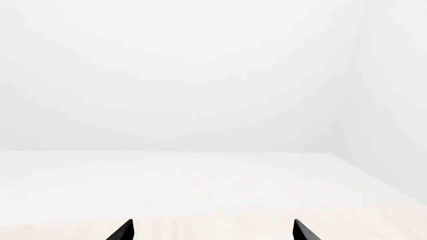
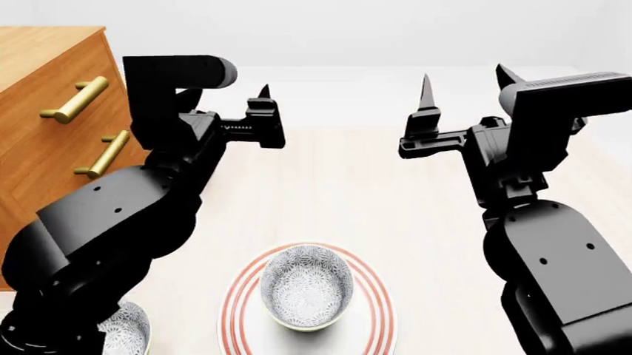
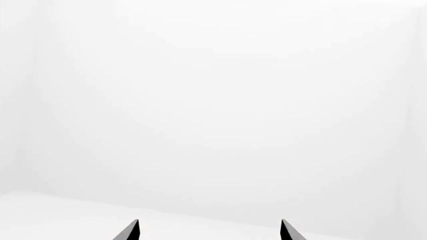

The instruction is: Put the bowl in the middle on the plate.

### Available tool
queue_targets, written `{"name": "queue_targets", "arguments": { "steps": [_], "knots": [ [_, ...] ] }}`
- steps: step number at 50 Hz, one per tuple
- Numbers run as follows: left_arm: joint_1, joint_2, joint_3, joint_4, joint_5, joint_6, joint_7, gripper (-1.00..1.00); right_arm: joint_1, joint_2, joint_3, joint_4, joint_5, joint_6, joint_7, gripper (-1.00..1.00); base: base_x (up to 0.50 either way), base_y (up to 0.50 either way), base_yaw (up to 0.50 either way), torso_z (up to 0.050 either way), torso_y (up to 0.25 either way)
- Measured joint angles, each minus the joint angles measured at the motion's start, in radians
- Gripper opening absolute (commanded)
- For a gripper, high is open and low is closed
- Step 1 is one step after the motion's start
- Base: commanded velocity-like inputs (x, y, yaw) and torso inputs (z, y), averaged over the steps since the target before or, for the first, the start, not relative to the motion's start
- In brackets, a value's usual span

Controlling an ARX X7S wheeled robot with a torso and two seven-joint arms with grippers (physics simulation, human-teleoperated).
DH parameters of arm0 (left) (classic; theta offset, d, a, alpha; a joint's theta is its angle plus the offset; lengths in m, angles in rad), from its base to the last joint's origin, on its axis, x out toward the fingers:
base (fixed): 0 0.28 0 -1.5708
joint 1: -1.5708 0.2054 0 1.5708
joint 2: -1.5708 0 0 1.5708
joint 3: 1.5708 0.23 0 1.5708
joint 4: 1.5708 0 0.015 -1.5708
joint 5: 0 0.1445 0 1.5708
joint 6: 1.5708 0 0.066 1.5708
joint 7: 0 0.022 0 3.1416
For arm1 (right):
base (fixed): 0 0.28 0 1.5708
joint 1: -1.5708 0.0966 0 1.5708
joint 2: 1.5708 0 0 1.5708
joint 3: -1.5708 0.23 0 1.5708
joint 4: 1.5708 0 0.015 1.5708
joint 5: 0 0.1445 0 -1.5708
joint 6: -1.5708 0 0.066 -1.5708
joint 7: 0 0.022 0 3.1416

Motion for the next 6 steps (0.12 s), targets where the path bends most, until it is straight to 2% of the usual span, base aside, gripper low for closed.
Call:
{"name": "queue_targets", "arguments": {
  "steps": [6],
  "knots": [
    [-0.023, 0.04, 0.028, -0.101, 0.073, 0.081, 0.056, 1.0, 0.059, -0.009, -0.024, 0.117, -0.026, -0.069, -0.032, 1.0, 0.0, 0.0, 0.0, 0.0, 0.0]
  ]
}}
